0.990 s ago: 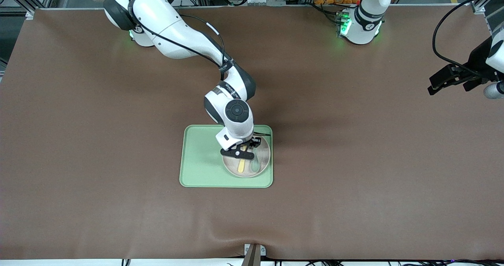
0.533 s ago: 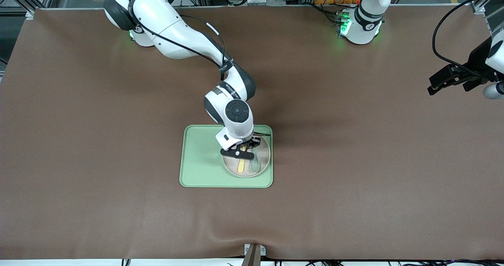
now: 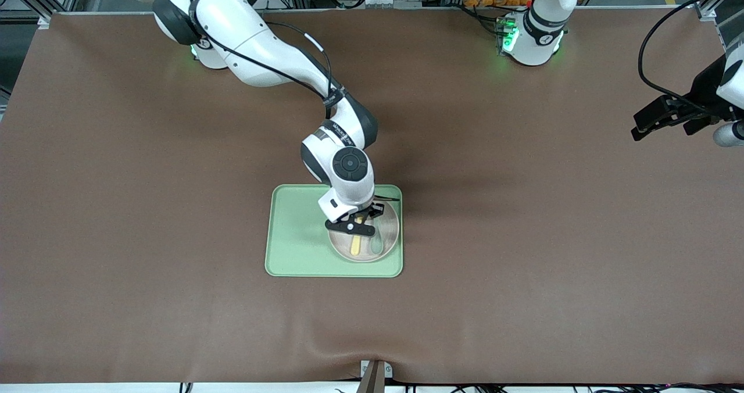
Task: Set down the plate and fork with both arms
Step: 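Grasp the yellow fork with the right gripper and lift it, then lay the fork on the tray beside the plate, open the right gripper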
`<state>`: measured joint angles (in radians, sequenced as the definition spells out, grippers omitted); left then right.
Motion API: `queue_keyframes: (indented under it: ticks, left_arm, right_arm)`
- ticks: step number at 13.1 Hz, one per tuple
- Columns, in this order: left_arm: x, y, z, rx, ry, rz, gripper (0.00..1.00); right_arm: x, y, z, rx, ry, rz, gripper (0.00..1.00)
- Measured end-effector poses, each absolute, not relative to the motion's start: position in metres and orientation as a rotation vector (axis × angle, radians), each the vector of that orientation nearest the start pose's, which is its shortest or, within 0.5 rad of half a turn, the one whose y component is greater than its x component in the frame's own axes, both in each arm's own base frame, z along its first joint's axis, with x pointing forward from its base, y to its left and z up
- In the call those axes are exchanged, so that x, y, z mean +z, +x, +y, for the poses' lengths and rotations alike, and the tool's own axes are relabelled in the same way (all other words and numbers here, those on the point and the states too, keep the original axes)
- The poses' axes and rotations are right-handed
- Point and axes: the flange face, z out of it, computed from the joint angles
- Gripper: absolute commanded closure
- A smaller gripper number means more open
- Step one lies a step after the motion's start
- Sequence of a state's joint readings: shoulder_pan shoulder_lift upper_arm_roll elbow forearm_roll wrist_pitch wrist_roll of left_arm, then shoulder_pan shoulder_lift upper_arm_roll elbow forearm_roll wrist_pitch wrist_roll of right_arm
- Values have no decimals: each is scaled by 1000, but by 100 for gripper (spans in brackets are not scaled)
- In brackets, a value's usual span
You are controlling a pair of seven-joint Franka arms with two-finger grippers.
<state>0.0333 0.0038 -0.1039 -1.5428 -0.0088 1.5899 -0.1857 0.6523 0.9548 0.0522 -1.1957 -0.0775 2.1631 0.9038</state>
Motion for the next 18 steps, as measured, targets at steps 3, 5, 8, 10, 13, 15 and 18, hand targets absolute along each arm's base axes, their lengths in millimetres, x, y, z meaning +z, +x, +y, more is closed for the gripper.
queue_keyframes:
  ticks: [3,5,8,10,13,15,18]
  left_arm:
    - [637,557,-40,-64,-3150,-182,0]
    - [637,557,-40,-64,-3150,-182,0]
    - [636,557,-40,-62,-3150,-181,0]
    - [636,557,-42,-60,-3150,-177,0]
    - [636,556,-43,-60,-3150,-174,0]
    - [636,556,-43,-60,-3150,-174,0]
    - [636,556,-43,-60,-3151,-173,0]
  right_arm:
    - [221,601,475,-34,-3148,311,98]
    - [238,615,460,-29,-3150,351,98]
    - [270,639,424,-21,-3160,342,98]
    - [287,656,392,-5,-3168,326,98]
    - [294,670,339,42,-3172,275,98]
    - [278,665,328,21,-3159,262,98]
    - [234,645,327,4,-3144,239,98]
